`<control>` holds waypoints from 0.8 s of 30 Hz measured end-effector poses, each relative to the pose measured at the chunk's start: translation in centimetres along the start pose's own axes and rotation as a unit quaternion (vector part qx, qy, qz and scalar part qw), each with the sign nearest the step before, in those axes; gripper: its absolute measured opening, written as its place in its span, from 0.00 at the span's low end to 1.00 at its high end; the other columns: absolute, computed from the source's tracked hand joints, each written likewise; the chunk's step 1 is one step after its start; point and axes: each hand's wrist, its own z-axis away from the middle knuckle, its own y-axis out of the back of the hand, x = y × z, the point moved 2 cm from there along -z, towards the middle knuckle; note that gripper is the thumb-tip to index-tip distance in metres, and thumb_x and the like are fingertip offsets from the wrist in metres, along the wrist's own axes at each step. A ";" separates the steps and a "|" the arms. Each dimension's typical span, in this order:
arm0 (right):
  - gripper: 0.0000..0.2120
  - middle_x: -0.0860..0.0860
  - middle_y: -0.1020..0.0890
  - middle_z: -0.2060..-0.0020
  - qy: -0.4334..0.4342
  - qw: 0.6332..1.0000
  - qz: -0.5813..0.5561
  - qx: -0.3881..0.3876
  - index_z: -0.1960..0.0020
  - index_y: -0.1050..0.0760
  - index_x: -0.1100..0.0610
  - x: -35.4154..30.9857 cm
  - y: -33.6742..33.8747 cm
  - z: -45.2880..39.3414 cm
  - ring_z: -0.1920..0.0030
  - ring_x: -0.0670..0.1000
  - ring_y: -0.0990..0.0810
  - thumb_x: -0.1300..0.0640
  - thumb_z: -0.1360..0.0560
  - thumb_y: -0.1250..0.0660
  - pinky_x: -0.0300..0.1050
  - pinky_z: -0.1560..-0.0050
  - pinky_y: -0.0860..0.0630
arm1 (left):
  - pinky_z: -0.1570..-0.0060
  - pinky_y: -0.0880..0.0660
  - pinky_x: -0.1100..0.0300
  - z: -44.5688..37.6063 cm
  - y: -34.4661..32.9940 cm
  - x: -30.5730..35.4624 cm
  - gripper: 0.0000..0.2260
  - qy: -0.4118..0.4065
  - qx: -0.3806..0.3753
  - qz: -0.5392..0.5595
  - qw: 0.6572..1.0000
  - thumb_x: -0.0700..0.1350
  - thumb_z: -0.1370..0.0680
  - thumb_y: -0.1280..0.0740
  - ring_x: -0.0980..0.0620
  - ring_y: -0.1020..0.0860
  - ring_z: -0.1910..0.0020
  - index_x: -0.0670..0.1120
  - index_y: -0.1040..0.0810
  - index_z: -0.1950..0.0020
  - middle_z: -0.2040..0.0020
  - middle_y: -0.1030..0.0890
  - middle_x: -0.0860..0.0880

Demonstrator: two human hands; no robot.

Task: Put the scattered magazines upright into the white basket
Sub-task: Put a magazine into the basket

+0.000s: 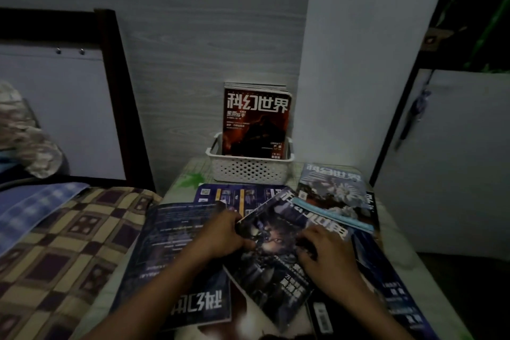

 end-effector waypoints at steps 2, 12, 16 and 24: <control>0.14 0.44 0.24 0.39 0.022 0.999 -0.046 -0.020 0.39 0.23 0.47 0.5 0.1 0.7 0.40 0.50 0.25 0.48 0.24 0.35 0.43 0.41 0.30 | 0.51 0.21 0.55 0.3 -0.3 0.8 0.06 -0.014 0.000 -0.007 1.000 0.49 0.25 0.29 0.49 0.19 0.53 0.49 0.21 0.51 0.51 0.17 0.47; 0.29 0.47 0.23 0.39 -0.166 0.901 -0.400 0.041 0.29 0.35 0.48 0.9 3.3 1.0 0.41 0.51 0.22 0.45 0.27 0.29 0.49 0.44 0.24 | 0.51 0.23 0.54 4.2 3.9 -1.1 0.08 -0.174 0.110 0.288 0.935 0.42 0.20 0.37 0.51 0.18 0.51 0.49 0.19 0.46 0.50 0.16 0.46; 0.10 0.46 0.14 0.59 -0.122 0.847 -0.518 0.010 0.41 0.24 0.49 -1.7 5.0 -0.6 0.59 0.47 0.16 0.50 0.22 0.34 0.45 0.60 0.21 | 0.56 0.22 0.66 4.5 4.7 0.4 0.10 -0.202 0.112 0.409 0.883 0.46 0.22 0.36 0.56 0.17 0.50 0.54 0.18 0.46 0.48 0.14 0.52; 0.10 0.46 0.15 0.54 -0.075 0.896 -0.430 0.076 0.45 0.22 0.42 -1.1 5.1 -2.7 0.69 0.41 0.21 0.57 0.21 0.35 0.40 0.69 0.25 | 0.49 0.22 0.53 2.9 3.0 -0.3 0.15 -0.112 0.154 0.215 0.958 0.32 0.25 0.31 0.50 0.19 0.53 0.53 0.18 0.52 0.55 0.16 0.51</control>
